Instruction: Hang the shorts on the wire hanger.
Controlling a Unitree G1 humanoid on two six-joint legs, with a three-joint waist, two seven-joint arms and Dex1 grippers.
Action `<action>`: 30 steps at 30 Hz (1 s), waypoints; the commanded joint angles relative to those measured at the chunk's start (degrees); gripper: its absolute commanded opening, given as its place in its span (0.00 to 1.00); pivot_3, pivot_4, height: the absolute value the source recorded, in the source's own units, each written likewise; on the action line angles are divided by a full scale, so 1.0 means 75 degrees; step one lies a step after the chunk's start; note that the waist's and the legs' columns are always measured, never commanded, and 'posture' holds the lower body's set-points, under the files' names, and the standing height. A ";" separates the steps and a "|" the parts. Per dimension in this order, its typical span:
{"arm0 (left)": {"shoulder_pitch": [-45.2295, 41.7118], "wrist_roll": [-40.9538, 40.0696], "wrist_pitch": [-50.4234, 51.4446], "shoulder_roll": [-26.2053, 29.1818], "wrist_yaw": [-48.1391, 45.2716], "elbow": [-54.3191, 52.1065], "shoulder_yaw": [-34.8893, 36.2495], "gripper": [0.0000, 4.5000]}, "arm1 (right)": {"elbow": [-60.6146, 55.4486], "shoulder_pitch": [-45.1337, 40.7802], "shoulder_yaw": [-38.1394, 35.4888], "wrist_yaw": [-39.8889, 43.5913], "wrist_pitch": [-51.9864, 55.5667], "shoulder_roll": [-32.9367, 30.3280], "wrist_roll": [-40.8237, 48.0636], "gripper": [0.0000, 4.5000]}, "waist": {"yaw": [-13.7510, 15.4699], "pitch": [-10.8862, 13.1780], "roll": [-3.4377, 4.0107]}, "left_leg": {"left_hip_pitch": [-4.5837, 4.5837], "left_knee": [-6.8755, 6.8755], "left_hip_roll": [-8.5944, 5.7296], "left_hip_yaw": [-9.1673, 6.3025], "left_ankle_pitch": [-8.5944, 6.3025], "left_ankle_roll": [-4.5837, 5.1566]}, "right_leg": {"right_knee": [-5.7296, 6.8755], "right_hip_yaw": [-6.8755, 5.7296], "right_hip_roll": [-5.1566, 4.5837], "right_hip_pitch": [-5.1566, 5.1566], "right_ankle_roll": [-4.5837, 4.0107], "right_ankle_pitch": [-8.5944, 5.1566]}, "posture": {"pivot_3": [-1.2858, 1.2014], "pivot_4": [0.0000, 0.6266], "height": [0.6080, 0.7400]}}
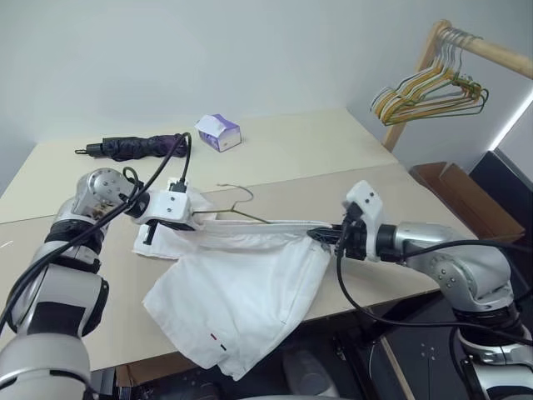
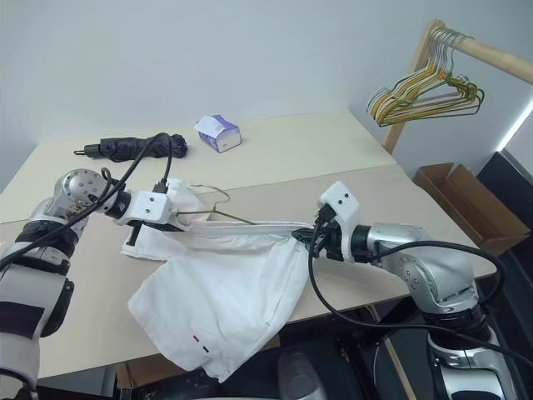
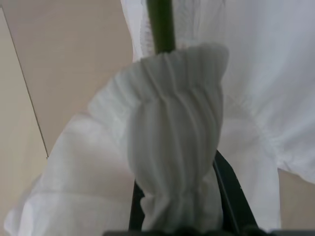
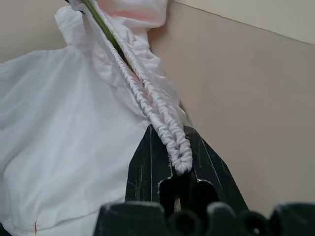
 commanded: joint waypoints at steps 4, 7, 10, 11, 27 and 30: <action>-0.0157 0.0254 0.0208 -0.0084 0.0234 0.0306 0.0188 0.00 | -0.0438 -0.0299 -0.0096 0.0070 -0.0207 -0.0228 -0.0100 0.50 | -0.0002 0.0000 -0.0001 | -0.0003 0.0000 0.0000 -0.0002 0.0000 0.0000 | 0.0000 -0.0003 0.0000 -0.0002 0.0001 0.0000 | 0.38 0.00 1.00; -0.0194 0.0174 0.0284 -0.0208 0.0259 0.0333 0.0328 0.00 | -0.0547 -0.0313 -0.0173 0.0116 -0.0153 -0.0356 -0.0061 0.73 | 0.0008 0.0000 -0.0001 | -0.0004 0.0000 -0.0001 -0.0002 0.0000 0.0000 | -0.0001 -0.0003 -0.0001 -0.0001 0.0001 0.0000 | 0.38 0.00 1.00; -0.0269 0.0032 0.0378 -0.0300 0.0144 0.0312 0.0500 0.00 | -0.0566 -0.0629 -0.0230 0.0220 -0.0001 -0.0527 0.0013 0.96 | 0.0006 0.0000 -0.0001 | -0.0006 0.0001 -0.0001 -0.0001 0.0000 0.0000 | -0.0002 -0.0003 -0.0002 -0.0001 0.0001 0.0000 | 0.37 0.00 1.00; -0.0325 -0.0033 0.0416 -0.0346 0.0105 0.0286 0.0580 0.00 | -0.0542 -0.0946 -0.0180 0.0275 0.0177 -0.0582 0.0082 0.99 | -0.0011 0.0001 -0.0001 | -0.0005 0.0001 -0.0001 -0.0001 0.0000 0.0000 | -0.0002 -0.0003 -0.0002 -0.0002 0.0001 0.0000 | 0.37 0.00 1.00; -0.0793 -0.0551 0.0558 -0.0760 -0.0503 -0.0171 0.1155 0.00 | 0.2923 -0.4842 0.3839 0.1443 0.0643 -0.0309 -0.1902 0.93 | -0.0211 0.0001 0.0001 | -0.0006 -0.0001 -0.0011 -0.0005 0.0001 0.0001 | 0.0009 -0.0002 -0.0012 -0.0011 0.0009 -0.0006 | 0.38 0.00 1.00; -0.0749 -0.0583 0.0575 -0.0740 -0.0556 -0.0250 0.1183 0.00 | 0.3132 -0.4928 0.3906 0.1766 0.0366 -0.0226 -0.2117 0.81 | -0.0218 0.0001 0.0001 | -0.0007 -0.0001 -0.0010 -0.0005 0.0001 0.0001 | 0.0013 -0.0002 -0.0012 -0.0014 0.0011 -0.0007 | 0.39 0.00 1.00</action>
